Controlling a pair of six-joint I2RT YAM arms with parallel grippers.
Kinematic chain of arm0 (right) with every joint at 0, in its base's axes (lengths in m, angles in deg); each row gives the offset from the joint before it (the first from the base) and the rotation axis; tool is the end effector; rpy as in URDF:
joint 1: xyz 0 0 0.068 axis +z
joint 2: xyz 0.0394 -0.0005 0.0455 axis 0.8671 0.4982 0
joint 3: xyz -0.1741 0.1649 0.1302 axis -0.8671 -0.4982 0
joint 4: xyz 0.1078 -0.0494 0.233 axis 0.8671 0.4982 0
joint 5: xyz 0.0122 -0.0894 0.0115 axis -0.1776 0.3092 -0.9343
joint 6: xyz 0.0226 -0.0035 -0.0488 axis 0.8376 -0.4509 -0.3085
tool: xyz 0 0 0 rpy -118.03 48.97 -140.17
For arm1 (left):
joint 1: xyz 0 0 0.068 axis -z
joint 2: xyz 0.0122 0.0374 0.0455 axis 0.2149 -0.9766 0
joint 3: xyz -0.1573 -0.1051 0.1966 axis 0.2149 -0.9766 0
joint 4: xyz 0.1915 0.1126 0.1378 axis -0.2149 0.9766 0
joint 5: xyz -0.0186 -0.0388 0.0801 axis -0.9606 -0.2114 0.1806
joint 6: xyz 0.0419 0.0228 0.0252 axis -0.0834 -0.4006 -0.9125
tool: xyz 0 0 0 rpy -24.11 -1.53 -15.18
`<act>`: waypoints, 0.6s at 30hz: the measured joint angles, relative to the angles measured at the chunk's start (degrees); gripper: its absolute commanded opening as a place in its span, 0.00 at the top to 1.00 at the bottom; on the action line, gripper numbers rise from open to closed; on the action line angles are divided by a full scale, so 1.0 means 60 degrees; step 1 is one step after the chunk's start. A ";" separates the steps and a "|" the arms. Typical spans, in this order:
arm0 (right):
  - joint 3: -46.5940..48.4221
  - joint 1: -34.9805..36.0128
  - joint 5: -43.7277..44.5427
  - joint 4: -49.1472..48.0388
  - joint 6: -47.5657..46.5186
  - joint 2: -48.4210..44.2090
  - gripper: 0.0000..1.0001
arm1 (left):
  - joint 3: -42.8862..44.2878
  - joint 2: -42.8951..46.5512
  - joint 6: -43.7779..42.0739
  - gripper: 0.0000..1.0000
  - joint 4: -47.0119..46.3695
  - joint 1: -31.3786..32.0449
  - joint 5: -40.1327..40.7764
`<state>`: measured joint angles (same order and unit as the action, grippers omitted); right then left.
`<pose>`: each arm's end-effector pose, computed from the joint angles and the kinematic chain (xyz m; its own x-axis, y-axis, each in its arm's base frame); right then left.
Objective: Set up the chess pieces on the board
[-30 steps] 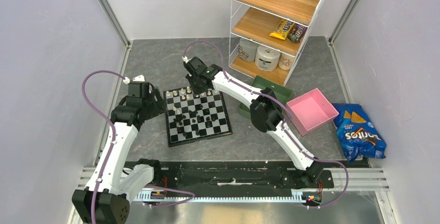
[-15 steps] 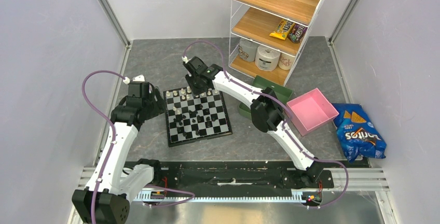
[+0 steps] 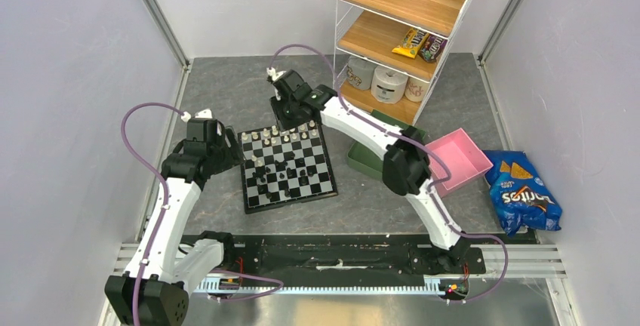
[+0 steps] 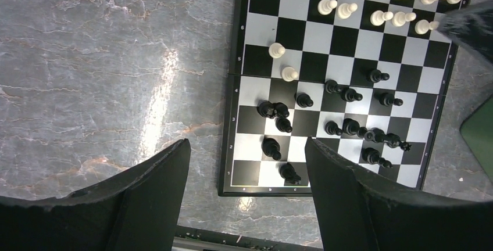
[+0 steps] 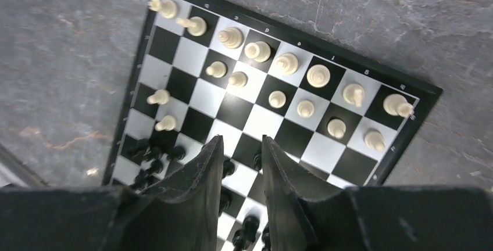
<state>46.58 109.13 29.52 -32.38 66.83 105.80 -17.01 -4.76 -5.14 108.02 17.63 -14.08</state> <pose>0.3481 0.4012 0.2543 -0.7008 -0.3237 -0.6356 -0.5665 0.7941 0.2202 0.1776 -0.0114 0.2897 -0.6959 -0.3536 -0.6251 -0.3180 0.9321 -0.1733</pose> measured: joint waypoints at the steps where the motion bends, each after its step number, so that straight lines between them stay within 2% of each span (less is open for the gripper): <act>1: -0.0226 -0.0007 -0.0015 -0.0055 0.0015 -0.0299 0.63 | 0.0000 -0.0004 0.0000 0.20 -0.0007 0.0000 -0.0080; 7: -0.2098 -0.0237 -0.0215 -0.0900 0.0280 -0.2779 0.63 | 0.0040 -0.0423 0.0036 0.21 -0.0331 0.0000 -0.0652; 10: -0.3519 -0.0608 -0.0273 -0.1435 0.0335 -0.4211 0.63 | 0.0142 -0.0761 0.0146 0.23 -0.0586 0.0000 -0.0900; 14: -0.5697 -0.1581 -0.0637 -0.2135 0.0652 -0.5876 0.63 | 0.0419 -0.1319 0.0295 0.25 -0.0860 0.0004 -0.1020; 18: -0.7151 -0.2590 -0.1013 -0.2543 0.0896 -0.6553 0.64 | 0.0430 -0.1708 0.0390 0.28 -0.0936 0.0087 -0.0925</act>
<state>3.67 93.59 23.45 -47.64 72.20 66.48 -14.43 -15.01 -2.80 102.41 18.15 -19.63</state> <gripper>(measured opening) 0.369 0.730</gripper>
